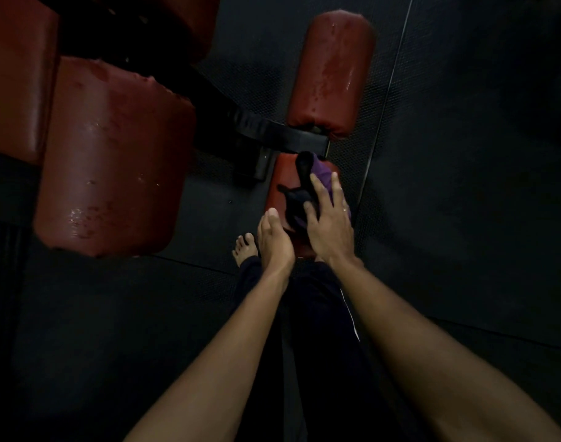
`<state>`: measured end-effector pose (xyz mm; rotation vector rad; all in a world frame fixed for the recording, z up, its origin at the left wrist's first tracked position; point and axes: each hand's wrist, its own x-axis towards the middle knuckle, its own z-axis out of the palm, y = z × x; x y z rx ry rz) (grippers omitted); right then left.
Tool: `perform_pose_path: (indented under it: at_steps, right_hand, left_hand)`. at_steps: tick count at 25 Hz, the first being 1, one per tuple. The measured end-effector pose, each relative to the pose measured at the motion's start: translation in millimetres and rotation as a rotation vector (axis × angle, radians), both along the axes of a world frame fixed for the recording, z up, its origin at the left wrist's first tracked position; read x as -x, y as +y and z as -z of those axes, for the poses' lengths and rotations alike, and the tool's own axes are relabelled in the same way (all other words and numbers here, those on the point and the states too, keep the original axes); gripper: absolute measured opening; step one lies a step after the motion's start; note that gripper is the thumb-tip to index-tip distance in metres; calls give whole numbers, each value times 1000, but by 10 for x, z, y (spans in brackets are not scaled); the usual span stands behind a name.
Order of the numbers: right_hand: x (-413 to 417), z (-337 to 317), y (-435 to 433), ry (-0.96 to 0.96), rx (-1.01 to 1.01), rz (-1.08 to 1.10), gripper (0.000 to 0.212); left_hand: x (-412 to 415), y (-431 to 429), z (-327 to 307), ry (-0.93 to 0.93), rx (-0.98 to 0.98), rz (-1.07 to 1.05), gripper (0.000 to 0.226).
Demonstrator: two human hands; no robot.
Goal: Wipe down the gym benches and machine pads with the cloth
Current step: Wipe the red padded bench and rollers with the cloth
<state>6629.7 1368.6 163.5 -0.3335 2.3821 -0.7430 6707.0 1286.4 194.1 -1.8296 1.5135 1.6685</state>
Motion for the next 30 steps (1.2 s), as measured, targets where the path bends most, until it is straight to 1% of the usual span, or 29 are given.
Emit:
perform_pose_path:
  at_steps: [1, 2, 3, 4, 5, 6, 8, 9, 10, 11, 14, 16, 17, 18, 19, 20, 22, 23, 25, 26, 28, 30]
  right_hand:
    - [-87, 18, 50, -38, 12, 79, 58]
    - [-215, 17, 106, -76, 10, 152, 60]
    - [-378, 12, 167, -96, -3, 183, 60]
    - [-548, -14, 219, -81, -21, 155, 60]
    - [-689, -38, 249, -43, -38, 78, 60]
    - [-773, -59, 270, 3, -45, -27, 62]
    - [-691, -56, 251, 106, -30, -208, 68]
    - [-545, -38, 207, 139, -33, -249, 68]
    - [-362, -28, 144, 149, -48, -257, 65]
    - [-172, -9, 83, 152, -64, -246, 59]
    - [148, 2, -4, 162, -54, -164, 51]
    - [106, 11, -17, 126, 2, 3, 51]
    - [45, 35, -15, 76, 29, 130, 52]
    - [-36, 61, -6, 11, 48, 256, 53]
    - [-143, 73, 13, -36, 41, 342, 55]
    - [-281, 56, 39, -47, 9, 367, 57]
    - [-555, -33, 97, -30, -45, 283, 61]
    - [-640, -84, 122, -25, -57, 202, 62]
    - [-626, -142, 129, 12, -43, 3, 67]
    - [-527, -136, 105, 41, -33, -75, 70]
    - [-232, -86, 36, 107, -16, -135, 65]
    - [61, -45, -9, 111, 16, -80, 57]
  left_hand:
    - [3, -82, 134, -18, -30, -30, 94]
    - [-125, -120, 667, -96, -48, -83, 113]
    - [-306, -132, 1241, -156, -101, -143, 124]
    - [-368, -174, 1560, -189, -121, -189, 127]
    - [-325, -230, 1519, -207, -152, -199, 123]
    - [-171, -225, 1113, -176, -167, -166, 109]
    - [133, -163, 146, -82, -128, -50, 72]
    - [185, -70, -150, -39, -68, -14, 63]
    - [150, 70, -223, -24, -50, 32, 60]
    - [96, 156, -230, 25, -15, 55, 59]
    - [55, 176, -90, 25, 3, 32, 58]
    - [41, 100, -52, 17, 7, 55, 57]
    - [87, 25, -144, -22, -21, 42, 57]
    - [112, -70, -85, -37, -34, 35, 58]
    - [138, -177, -33, -39, -61, 19, 62]
    - [129, -265, 51, -37, -124, -23, 71]
    - [90, -343, 210, -54, -184, -32, 101]
    - [93, -304, 197, -47, -179, -41, 102]
    - [157, -174, 18, -57, -103, 26, 73]
    - [170, -90, -37, -54, -27, 66, 66]
    - [157, 96, -69, -36, 38, 163, 67]
    - [105, 166, -54, -25, 61, 193, 69]
